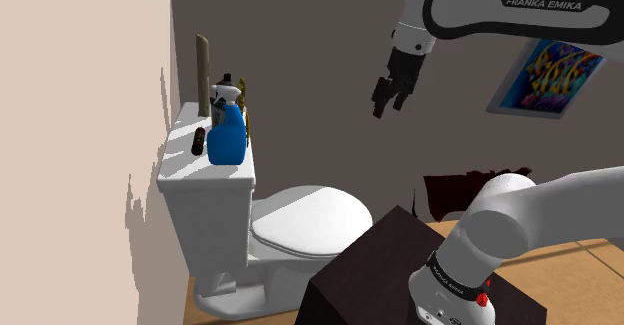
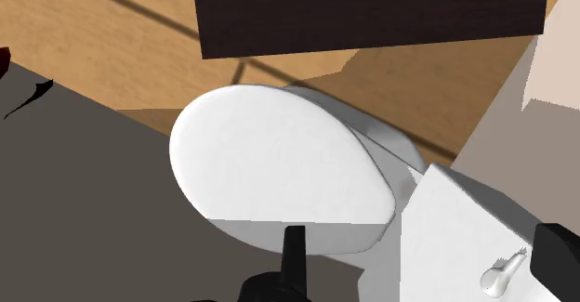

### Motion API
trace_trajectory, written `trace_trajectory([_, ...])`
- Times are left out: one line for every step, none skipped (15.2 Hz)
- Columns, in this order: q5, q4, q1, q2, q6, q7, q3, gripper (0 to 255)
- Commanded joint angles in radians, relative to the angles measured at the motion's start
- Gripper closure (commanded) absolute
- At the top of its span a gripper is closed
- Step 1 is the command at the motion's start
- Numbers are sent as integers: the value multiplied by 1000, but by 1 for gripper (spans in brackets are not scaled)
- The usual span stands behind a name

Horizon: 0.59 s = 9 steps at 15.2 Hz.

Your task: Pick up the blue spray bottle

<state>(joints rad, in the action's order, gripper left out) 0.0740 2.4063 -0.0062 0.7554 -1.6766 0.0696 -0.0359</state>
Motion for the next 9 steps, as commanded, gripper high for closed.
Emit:
trace_trajectory([0,0,0,0,0,0,0,0])
trace_trajectory([-1,-26,10,-41,-15,-20,1,0])
trace_trajectory([-3,-52,19,-82,-29,-40,2,0])
trace_trajectory([-4,-79,29,-122,-41,-60,2,0])
trace_trajectory([-6,-108,38,-161,-52,-80,2,0])
trace_trajectory([-8,-137,48,-200,-61,-99,2,0])
trace_trajectory([-11,-166,57,-239,-69,-119,1,0])
trace_trajectory([-13,-197,66,-277,-76,-139,-1,0])
trace_trajectory([-16,-228,75,-315,-81,-159,-3,0])
